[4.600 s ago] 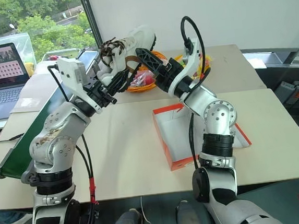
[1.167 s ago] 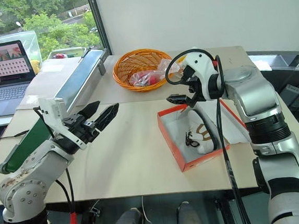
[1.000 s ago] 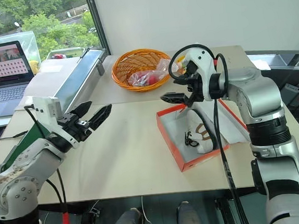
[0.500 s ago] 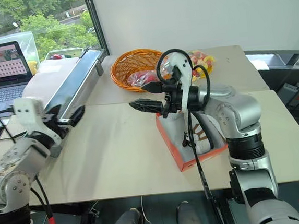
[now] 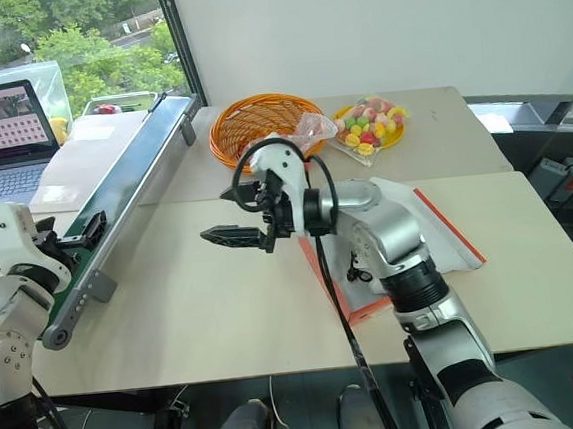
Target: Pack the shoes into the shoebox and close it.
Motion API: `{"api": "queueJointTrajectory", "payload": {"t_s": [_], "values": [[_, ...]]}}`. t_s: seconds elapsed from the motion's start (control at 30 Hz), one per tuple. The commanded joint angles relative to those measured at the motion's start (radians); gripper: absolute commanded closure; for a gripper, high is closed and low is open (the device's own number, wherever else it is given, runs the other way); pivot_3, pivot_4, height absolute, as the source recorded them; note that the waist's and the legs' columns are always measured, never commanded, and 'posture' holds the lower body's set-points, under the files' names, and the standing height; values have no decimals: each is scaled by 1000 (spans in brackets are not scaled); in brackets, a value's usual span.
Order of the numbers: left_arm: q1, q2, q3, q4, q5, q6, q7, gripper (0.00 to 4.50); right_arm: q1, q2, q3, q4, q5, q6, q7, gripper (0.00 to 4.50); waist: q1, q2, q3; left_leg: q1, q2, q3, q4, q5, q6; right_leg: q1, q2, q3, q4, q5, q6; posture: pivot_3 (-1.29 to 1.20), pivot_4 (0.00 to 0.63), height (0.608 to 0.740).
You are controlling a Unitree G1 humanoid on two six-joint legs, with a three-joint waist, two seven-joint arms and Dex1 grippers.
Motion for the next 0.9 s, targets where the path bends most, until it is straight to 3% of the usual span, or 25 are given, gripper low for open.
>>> {"api": "queueJointTrajectory", "payload": {"t_s": [0.03,0.13,0.5,0.9], "values": [[-2,30,7,-3,74,-58,6,50,-34,23,4,12,-20,-62,12,7,0,0,0,0,0,0,0,0,0,0,0,0,0,0,0,0,150,740],[0,31,-15,11,149,-114,18,50,-35,37,-2,28,-29,-75,9,7,0,0,0,0,0,0,0,0,-1,0,0,0,0,0,0,0,150,740],[3,8,-14,8,72,-102,-137,50,2,55,-12,-3,-37,-55,-31,7,-2,0,0,0,1,0,0,-1,-2,-1,0,0,1,0,0,0,150,740],[-67,3,-40,82,89,-133,-169,50,11,54,-24,-8,-45,-51,-78,7,-3,0,0,1,1,0,0,-1,-2,-1,0,0,2,0,0,0,150,740]]}}
